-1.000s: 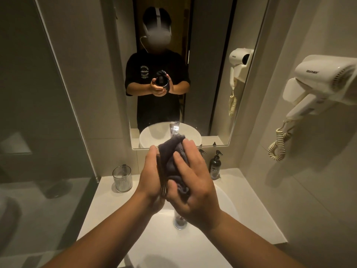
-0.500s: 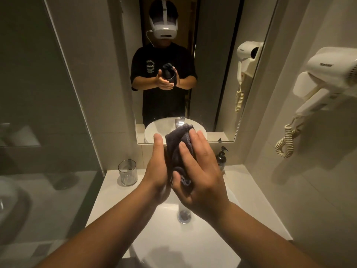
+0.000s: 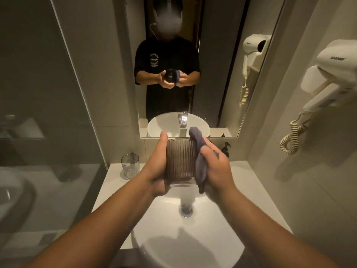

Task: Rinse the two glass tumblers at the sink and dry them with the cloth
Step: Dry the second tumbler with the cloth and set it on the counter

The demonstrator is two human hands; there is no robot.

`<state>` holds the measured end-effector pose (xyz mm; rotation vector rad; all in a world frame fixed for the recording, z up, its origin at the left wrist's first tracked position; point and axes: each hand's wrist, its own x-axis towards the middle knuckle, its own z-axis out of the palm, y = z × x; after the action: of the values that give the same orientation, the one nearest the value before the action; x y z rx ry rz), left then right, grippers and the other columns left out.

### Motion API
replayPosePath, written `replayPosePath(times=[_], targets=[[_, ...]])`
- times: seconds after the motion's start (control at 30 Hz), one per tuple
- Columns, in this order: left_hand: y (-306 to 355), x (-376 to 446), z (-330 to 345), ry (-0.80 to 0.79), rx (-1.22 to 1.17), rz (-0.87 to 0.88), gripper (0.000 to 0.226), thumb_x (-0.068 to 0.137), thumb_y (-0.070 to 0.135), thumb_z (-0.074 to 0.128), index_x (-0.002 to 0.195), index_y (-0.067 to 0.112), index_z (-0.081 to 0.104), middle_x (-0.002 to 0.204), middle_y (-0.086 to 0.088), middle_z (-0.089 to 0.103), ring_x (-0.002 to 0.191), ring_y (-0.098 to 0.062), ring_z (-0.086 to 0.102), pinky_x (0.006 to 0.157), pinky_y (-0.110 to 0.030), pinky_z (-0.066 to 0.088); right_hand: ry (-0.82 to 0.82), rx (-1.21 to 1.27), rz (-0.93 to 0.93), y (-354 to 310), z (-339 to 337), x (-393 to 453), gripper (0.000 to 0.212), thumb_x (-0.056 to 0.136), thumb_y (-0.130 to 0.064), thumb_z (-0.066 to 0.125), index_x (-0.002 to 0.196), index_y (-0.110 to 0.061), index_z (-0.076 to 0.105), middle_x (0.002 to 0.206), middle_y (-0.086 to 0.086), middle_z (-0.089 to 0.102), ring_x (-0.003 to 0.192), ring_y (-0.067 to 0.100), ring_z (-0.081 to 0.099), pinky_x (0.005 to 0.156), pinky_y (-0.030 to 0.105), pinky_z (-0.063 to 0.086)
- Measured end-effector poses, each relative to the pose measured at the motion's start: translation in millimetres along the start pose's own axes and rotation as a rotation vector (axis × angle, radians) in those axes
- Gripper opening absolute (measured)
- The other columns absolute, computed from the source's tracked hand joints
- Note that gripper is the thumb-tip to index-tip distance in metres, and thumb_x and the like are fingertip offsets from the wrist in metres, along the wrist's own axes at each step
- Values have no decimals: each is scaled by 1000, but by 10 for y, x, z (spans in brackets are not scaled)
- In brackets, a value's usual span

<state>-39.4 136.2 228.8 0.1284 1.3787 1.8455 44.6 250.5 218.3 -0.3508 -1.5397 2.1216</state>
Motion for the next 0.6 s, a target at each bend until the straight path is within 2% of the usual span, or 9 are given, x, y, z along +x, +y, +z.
replayPosePath(times=[0.07,0.1,0.17,0.23,0.33,0.4,0.43,0.53,0.6], targets=[[-4,23,-67,-32,-111,-77,92,84,87,31,127,14,66,118,-21,72,104,-39,71,96,-56,54,99,250,404,2,-171,117,38,82,-23,59,116,-6,61,97,12,68,92,25,65,98,43,49],[-18,37,-121,-32,-161,-98,93,83,88,31,130,15,65,121,-21,71,105,-40,71,94,-57,54,121,277,469,11,-257,136,34,82,-24,60,110,-5,60,89,12,66,81,23,64,92,38,50],[-52,63,-233,-7,-235,-124,93,80,89,34,133,18,63,123,-21,71,104,-42,71,90,-58,56,138,329,460,21,-404,137,30,90,-30,56,106,-6,62,92,12,67,77,21,66,85,34,54],[-103,94,-309,32,-272,-142,92,78,89,40,133,18,62,124,-21,70,107,-44,70,88,-61,57,140,392,409,15,-504,106,37,94,-38,53,113,-8,65,106,13,70,88,22,70,91,37,55],[-165,107,-306,69,-269,-168,78,82,77,54,130,16,61,122,-23,70,108,-45,67,91,-60,56,102,329,316,-26,-481,65,33,91,-29,61,117,-9,64,109,15,72,98,27,70,94,42,53],[-201,137,-266,84,-276,-172,70,84,69,61,128,14,62,117,-23,72,106,-44,69,93,-59,55,36,175,193,-37,-393,25,34,89,-14,62,122,-8,62,113,16,70,103,30,67,95,44,50],[-212,161,-251,91,-284,-168,69,84,68,62,127,13,62,115,-23,73,104,-43,70,93,-59,56,-5,15,101,-46,-330,-11,34,88,-8,60,122,-12,63,112,14,70,103,28,67,94,42,51],[-227,230,-231,97,-341,-137,72,84,69,62,129,12,62,116,-23,73,104,-43,71,91,-60,56,-10,-580,-217,-52,-168,-154,46,86,-7,63,129,-23,58,122,-2,65,111,12,62,95,28,51],[-211,232,-212,93,-347,-110,71,86,70,59,127,12,63,115,-23,73,103,-43,72,87,-57,59,-105,-911,-543,-10,-117,-190,56,84,-9,66,138,-15,49,138,0,52,128,12,48,106,26,41]])
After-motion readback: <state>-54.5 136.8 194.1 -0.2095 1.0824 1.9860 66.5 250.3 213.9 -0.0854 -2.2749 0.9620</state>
